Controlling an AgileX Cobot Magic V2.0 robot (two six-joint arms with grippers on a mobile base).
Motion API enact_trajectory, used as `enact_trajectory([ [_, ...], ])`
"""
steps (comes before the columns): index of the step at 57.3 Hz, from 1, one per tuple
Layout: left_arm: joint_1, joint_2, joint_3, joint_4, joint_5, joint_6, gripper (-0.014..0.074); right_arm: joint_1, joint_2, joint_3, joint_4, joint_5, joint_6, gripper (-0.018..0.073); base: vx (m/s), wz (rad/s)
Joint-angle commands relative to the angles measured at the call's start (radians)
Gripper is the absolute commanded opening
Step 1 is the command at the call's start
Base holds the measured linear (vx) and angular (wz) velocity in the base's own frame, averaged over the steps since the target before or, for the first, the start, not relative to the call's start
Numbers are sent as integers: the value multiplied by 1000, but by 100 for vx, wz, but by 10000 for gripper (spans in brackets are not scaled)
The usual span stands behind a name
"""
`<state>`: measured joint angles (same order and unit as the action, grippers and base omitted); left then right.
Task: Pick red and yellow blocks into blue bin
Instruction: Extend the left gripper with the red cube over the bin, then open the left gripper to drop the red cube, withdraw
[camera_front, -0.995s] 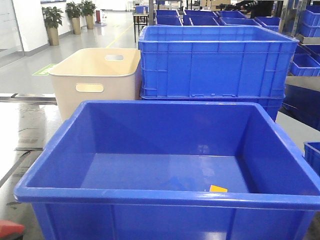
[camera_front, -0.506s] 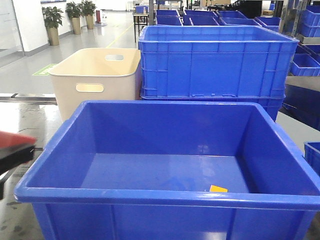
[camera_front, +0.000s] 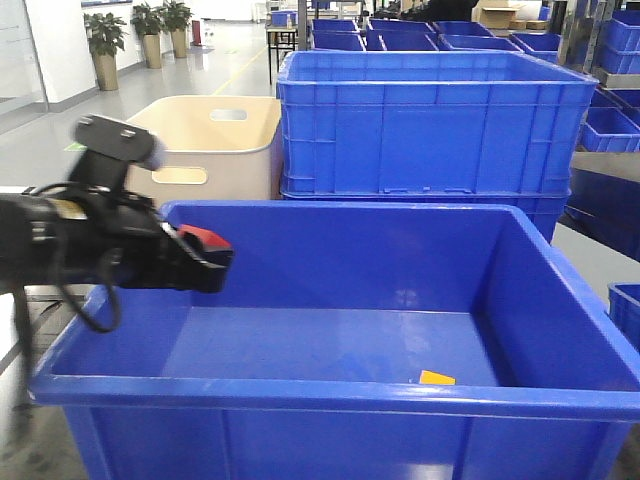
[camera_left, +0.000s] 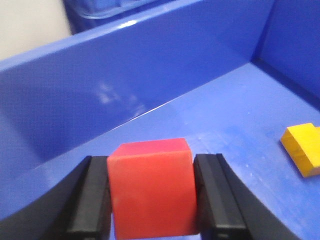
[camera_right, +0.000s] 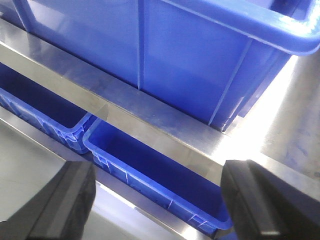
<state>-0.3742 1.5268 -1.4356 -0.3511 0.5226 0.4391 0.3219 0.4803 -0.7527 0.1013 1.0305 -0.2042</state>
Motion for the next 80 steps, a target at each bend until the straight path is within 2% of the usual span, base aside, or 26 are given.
enact_trajectory([
  [1, -23, 31, -88, -28, -74, 6, 245, -3, 7, -26, 1, -64, -4, 559, 0, 0],
  [11, -35, 154, -196, -28, 34, -2, 312, -3, 7, -26, 1, -64, -4, 559, 0, 0],
  [19, -35, 205, -254, -29, 123, -2, 452, -3, 7, -26, 1, -64, -3, 559, 0, 0],
  [29, -35, 204, -261, -29, 127, -4, 608, -3, 7, -26, 1, -64, -3, 559, 0, 0],
  [35, -35, 191, -261, -28, 137, -4, 651, -3, 7, -26, 1, -64, -3, 559, 0, 0],
  [45, -35, 116, -261, -28, 154, -4, 637, -3, 7, -26, 1, -64, -3, 559, 0, 0],
  [55, -35, -21, -261, -29, 235, -7, 596, -3, 7, -26, 1, -64, -3, 559, 0, 0],
  [64, -35, -183, -230, -48, 321, -103, 549, -3, 7, -26, 1, -64, -3, 559, 0, 0],
  [69, -35, -295, -139, -110, 324, -92, 534, -3, 7, -26, 1, -64, -3, 559, 0, 0],
  [75, -35, -434, 32, -181, 303, -34, 534, -3, 7, -26, 0, -65, -3, 559, 0, 0],
  [80, -35, -538, 164, -186, 278, -20, 534, -3, 7, -26, 0, -65, -3, 559, 0, 0],
])
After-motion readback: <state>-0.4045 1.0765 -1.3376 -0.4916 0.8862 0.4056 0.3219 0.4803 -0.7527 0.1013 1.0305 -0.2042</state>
